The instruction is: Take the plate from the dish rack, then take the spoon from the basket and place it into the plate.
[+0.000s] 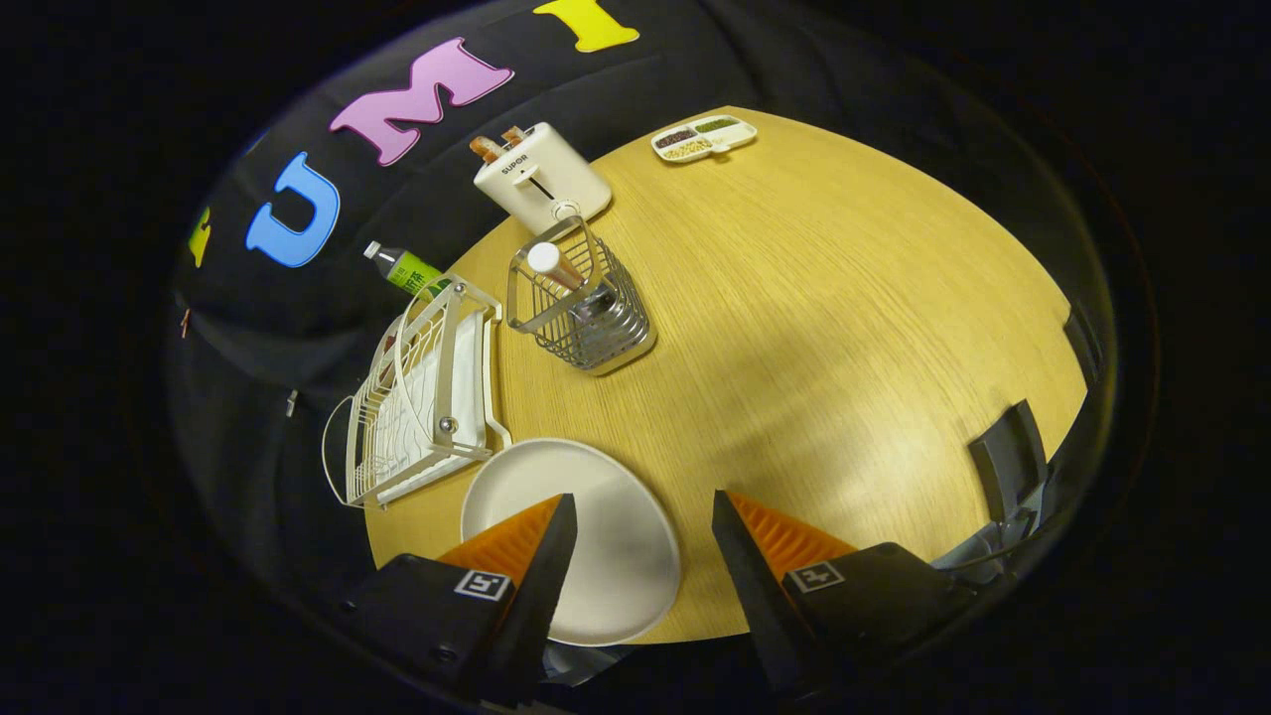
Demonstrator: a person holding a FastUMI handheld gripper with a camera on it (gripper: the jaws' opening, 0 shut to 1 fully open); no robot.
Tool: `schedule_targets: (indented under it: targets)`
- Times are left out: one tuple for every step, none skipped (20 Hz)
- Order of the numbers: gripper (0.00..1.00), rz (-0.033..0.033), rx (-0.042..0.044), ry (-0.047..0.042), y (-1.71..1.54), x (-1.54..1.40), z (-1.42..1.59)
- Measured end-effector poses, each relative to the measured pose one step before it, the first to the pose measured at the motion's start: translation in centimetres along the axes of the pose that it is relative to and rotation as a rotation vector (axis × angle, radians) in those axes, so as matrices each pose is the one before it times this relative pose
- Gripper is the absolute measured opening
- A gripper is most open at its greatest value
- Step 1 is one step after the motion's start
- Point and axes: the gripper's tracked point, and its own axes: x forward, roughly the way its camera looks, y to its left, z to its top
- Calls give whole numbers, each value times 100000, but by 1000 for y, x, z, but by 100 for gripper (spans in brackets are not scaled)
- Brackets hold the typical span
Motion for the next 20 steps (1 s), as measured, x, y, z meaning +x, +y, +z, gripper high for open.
schedule_targets:
  targets:
    - [90,797,-1429,-274,228,-397,65]
    - [90,1068,-1112,-1134,448,-495,261]
    - [91,1016,-1322,-3437,533,-590,802]
    - [90,913,-2289,-3308,533,-576,958]
    - [90,648,-3207,-3309,543,-930,1106]
    - [90,80,-4627,-3480,438,-675,1329]
    - [90,-718,-5367,-3922,293,-653,1544]
    - [90,-1043,-5461,-4464,160,-648,1890]
    - [90,-681,-5015,-4125,300,-554,1937]
    - [90,-770,-4558,-2857,79,-339,1630]
    - [90,-845,-4056,-1902,-144,-2,1316]
    - [90,-361,-3243,-1430,-144,191,1078]
    - [90,-19,-2486,-677,-89,316,820]
    - [90,221,-1923,89,-206,512,485]
    - [90,583,-1222,718,-216,272,-72]
    - [90,836,-1499,1306,-238,483,-159]
    - [88,550,-1979,1250,-253,702,-188]
    - [87,322,-2629,1756,-281,711,-390]
    - [82,721,-2301,2043,-86,905,-399]
    - [79,981,-1540,2159,-15,766,-426]
